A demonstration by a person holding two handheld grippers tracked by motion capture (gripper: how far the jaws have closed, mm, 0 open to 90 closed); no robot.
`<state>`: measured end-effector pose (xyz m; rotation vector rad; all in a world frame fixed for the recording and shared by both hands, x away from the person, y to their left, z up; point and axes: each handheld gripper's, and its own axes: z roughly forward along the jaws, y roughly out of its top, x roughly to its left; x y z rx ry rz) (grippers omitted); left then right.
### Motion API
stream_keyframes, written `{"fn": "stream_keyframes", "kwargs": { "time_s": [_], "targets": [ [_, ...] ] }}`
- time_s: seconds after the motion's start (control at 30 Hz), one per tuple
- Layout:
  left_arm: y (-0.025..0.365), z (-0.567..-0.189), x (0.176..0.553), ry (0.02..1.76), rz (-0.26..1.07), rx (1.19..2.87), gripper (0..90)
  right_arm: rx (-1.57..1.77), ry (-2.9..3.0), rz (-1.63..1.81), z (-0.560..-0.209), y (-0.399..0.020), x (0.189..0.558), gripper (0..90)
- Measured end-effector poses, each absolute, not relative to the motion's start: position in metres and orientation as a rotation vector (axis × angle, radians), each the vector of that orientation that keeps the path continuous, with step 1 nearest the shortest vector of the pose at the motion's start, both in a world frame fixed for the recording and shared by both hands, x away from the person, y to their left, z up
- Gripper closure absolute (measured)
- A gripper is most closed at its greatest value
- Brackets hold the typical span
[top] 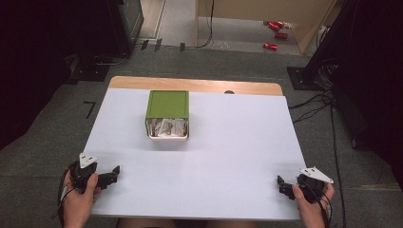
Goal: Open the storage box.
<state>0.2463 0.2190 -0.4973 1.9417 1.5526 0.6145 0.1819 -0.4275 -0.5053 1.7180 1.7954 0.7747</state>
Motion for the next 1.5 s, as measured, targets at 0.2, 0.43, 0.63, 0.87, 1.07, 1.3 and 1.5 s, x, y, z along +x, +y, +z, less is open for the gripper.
{"fn": "stream_keyframes", "kwargs": {
  "time_s": [0.2, 0.43, 0.63, 0.87, 1.07, 1.3, 1.5],
  "targets": [
    [0.217, -0.497, 0.247, 1.555, 0.628, 1.959, 0.0, 1.717, 1.795, 0.775, -0.505, -0.428, 0.182, 0.0],
    [0.211, -0.494, 0.247, 1.608, 0.653, 1.953, 0.0, 1.714, 1.794, 0.780, -0.506, -0.428, 0.182, 0.0],
    [0.204, -0.481, 0.242, 1.564, 0.646, 1.908, 0.0, 1.714, 1.792, 0.780, -0.506, -0.428, 0.181, 0.0],
    [0.196, -0.467, 0.239, 1.504, 0.599, 1.857, 0.0, 1.713, 1.792, 0.781, -0.506, -0.428, 0.181, 0.0],
    [0.182, -0.461, 0.245, 1.495, 0.620, 1.867, 0.0, 1.712, 1.790, 0.783, -0.506, -0.428, 0.181, 0.0],
    [0.169, -0.452, 0.253, 1.474, 0.628, 1.867, 0.0, 1.710, 1.788, 0.784, -0.506, -0.428, 0.181, 0.0],
    [0.155, -0.441, 0.264, 1.445, 0.641, 1.875, 0.1, 1.709, 1.788, 0.785, -0.506, -0.428, 0.181, 0.0]
  ]
}}
